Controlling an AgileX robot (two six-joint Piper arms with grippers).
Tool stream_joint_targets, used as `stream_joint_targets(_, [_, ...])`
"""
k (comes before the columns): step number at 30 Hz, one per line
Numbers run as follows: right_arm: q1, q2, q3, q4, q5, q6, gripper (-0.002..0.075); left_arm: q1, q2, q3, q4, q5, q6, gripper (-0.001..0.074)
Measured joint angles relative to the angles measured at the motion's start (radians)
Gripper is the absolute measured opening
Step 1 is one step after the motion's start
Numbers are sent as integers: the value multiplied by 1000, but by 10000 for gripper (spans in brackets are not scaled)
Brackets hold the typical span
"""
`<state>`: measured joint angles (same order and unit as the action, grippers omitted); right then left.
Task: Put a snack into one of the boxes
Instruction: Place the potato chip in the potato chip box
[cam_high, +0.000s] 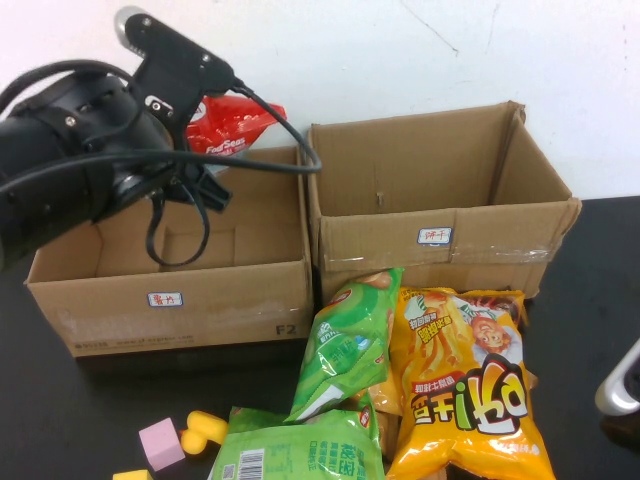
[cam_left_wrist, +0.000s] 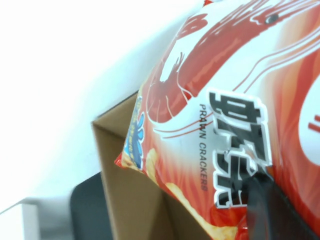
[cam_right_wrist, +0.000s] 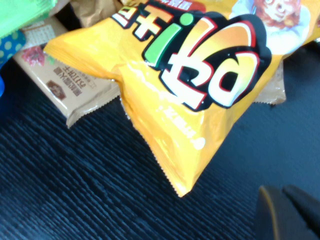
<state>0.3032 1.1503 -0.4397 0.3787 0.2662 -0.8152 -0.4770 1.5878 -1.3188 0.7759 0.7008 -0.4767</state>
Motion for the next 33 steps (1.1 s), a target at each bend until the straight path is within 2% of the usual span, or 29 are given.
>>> stream_joint_targets(4, [0,0,0,2,10,0,-1,63,19,0,-71,-68,-47,10])
stream_joint_targets(11, [0,0,0,19,10,0,-1,170,40,0,-221,-79,-73,10])
stream_joint_targets(19, [0,0,0,26,19,0,-1,179,75,0,-248,-119,-76,10])
stream_joint_targets(21, [0,0,0,28,23,0,-1,179,89,0,-250,-128,-78,29])
stream_joint_targets(22, [0,0,0,28,24,0,-1,179,98,0,-250,-131,-80,50])
stream_joint_targets(24, [0,0,0,28,24,0,-1,179,114,0,-250,-138,-80,143])
stream_joint_targets(27, [0,0,0,28,25,0,-1,179,129,0,-250,-138,-78,367])
stream_joint_targets(29, [0,0,0,28,25,0,-1,179,133,0,-250,-138,-78,485])
stream_joint_targets(31, [0,0,0,28,25,0,-1,179,133,0,-250,-138,-78,554])
stream_joint_targets(33, [0,0,0,28,25,0,-1,179,133,0,-250,-138,-76,581])
